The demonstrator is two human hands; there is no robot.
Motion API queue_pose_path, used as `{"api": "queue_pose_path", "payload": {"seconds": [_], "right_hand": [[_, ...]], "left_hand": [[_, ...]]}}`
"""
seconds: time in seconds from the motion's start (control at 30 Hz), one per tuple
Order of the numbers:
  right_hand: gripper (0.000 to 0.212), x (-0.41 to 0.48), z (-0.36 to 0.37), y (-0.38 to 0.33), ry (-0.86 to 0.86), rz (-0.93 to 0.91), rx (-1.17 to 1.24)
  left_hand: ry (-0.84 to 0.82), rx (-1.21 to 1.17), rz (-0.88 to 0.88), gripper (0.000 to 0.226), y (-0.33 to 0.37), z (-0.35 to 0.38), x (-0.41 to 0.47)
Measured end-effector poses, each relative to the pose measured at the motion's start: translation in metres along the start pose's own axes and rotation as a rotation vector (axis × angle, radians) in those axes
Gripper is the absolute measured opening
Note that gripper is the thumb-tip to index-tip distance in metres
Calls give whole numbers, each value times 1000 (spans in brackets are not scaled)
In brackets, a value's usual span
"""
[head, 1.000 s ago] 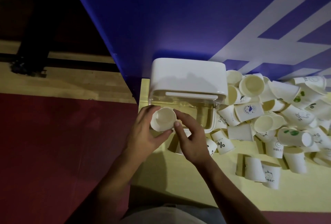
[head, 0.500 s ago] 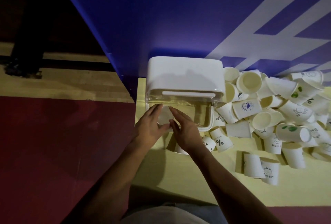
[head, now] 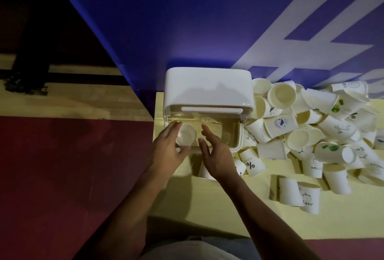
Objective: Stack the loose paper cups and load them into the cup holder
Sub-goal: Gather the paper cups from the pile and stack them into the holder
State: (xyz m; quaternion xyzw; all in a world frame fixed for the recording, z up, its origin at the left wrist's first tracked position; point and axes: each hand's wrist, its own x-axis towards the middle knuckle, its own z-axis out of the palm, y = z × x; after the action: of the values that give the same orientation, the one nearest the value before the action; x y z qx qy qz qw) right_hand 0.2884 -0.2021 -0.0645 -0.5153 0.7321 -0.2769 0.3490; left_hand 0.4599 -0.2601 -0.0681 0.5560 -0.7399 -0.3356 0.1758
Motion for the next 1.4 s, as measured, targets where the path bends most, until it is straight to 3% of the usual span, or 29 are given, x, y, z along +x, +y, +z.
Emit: {"api": "queue_pose_path", "payload": {"seconds": [0.17,0.4,0.57,0.73,0.93,1.1,1.23,1.33,1.4], "right_hand": [[41,-34,-37,27,112,102,38],[45,-90,-111,83,285,219,139],[43,-128,-172,127,356,300,115],[41,-159,-232,180,427,381,160],[34,-188,-294,241,450,411,214],[33,-200,-329,277,434,457,243],[31,-203,-349,303,434,511,240],[28,-195,-363,319,467,543,175],[29,-184,-372,330,517,579,118]], "left_hand": [[102,-28,48,52,36,5,-28],[-205,-27,144,51,130,59,-35],[-226,-10,259,41,193,122,-44],[-306,38,322,50,254,185,-49],[-314,187,411,75,324,264,-34],[-260,405,363,83,359,313,-4],[-257,546,299,70,374,330,8],[-240,525,282,54,379,321,10],[-219,379,237,55,379,304,4]]}}
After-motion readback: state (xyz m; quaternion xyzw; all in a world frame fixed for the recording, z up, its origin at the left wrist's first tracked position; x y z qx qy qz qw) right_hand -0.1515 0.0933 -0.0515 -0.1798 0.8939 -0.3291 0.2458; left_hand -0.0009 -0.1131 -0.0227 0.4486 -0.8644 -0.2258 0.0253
